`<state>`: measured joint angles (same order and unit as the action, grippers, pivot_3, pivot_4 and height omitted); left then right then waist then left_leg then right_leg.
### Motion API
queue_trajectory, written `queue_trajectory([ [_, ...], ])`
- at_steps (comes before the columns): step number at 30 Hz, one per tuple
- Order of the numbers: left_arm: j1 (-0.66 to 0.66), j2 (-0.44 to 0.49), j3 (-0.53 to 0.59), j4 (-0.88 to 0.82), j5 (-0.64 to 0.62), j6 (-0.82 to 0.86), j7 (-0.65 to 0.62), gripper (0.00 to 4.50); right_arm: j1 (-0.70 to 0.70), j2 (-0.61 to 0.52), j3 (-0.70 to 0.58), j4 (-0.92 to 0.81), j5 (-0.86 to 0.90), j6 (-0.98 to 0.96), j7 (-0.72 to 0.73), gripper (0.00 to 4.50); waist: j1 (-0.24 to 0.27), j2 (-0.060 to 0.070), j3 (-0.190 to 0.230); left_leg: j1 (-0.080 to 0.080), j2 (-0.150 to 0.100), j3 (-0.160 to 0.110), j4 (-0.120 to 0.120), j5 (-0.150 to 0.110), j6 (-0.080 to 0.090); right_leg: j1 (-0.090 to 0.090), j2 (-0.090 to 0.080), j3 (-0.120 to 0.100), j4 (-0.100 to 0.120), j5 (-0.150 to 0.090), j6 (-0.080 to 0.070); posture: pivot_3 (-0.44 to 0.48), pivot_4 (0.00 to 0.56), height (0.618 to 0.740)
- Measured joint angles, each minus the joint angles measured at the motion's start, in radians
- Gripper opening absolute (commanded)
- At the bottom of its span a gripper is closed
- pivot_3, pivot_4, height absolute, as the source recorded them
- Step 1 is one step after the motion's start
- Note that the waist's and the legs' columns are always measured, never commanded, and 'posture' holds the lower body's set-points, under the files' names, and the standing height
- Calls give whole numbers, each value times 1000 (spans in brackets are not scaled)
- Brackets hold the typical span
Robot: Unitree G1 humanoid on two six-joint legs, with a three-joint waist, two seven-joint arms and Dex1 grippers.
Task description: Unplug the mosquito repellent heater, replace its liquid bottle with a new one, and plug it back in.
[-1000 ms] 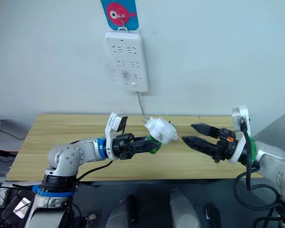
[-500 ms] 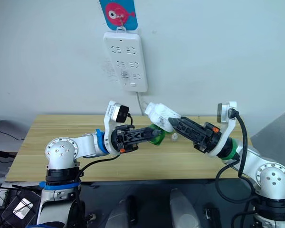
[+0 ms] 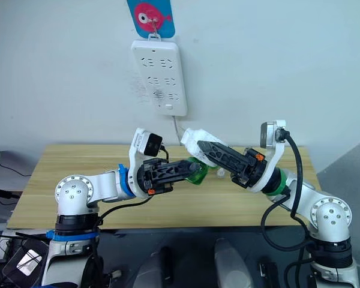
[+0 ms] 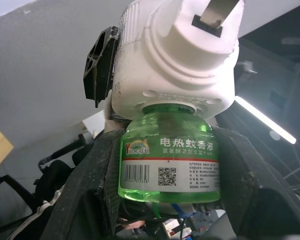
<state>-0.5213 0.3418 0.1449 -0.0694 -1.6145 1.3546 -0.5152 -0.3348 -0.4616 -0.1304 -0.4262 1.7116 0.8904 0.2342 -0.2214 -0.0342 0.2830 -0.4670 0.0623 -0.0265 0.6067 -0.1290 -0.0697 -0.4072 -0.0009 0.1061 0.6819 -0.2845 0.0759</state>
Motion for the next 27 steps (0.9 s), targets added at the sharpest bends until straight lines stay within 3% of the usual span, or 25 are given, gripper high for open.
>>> queue_trajectory([
  [9, 6, 27, -25, 9, -1, -10, -22, 2294, 2, -18, 15, 0, 7, 0, -1, 2954, 0, 0, 0, 0, 0, 0, 0, 0, 0, 0, 0, 0, 0, 0, 0, -322, 256, 724],
  [10, 6, 28, -28, 17, 0, -10, -24, 3015, 3, -18, 16, 0, 7, -1, -4, 2954, 1, 0, 0, 0, 0, 0, 0, 0, 0, 0, 0, 0, 0, 0, 0, -322, 256, 724],
  [13, 12, 44, -34, 21, 46, -25, -48, 3845, 4, -23, 19, -1, 7, -1, -14, 2954, 0, 0, 0, 0, 0, 0, 0, 0, 0, 0, 0, 0, 0, 0, 0, -318, 259, 724],
  [18, 96, 171, -48, -107, 228, -128, -168, 3850, 34, -69, 4, -8, -10, -7, -19, 2954, 0, 0, 0, 0, 0, 2, -4, 0, 0, -3, 0, 1, 0, 0, 0, -314, 266, 724],
  [22, 175, 338, -106, -153, 543, -338, -276, 3850, 34, -154, -14, -51, -144, -24, -3, 2954, 2, 0, 0, 1, 0, 3, -6, 0, 0, -5, 0, 3, -1, -2, -3, -297, 270, 724],
  [27, 119, 315, -107, -41, 807, -607, -269, 3850, 6, -187, 17, -103, -395, -67, 4, 2954, 20, 0, 0, -1, 0, 6, -6, 0, 0, -7, -1, 6, -2, -2, -3, -280, 274, 724],
])
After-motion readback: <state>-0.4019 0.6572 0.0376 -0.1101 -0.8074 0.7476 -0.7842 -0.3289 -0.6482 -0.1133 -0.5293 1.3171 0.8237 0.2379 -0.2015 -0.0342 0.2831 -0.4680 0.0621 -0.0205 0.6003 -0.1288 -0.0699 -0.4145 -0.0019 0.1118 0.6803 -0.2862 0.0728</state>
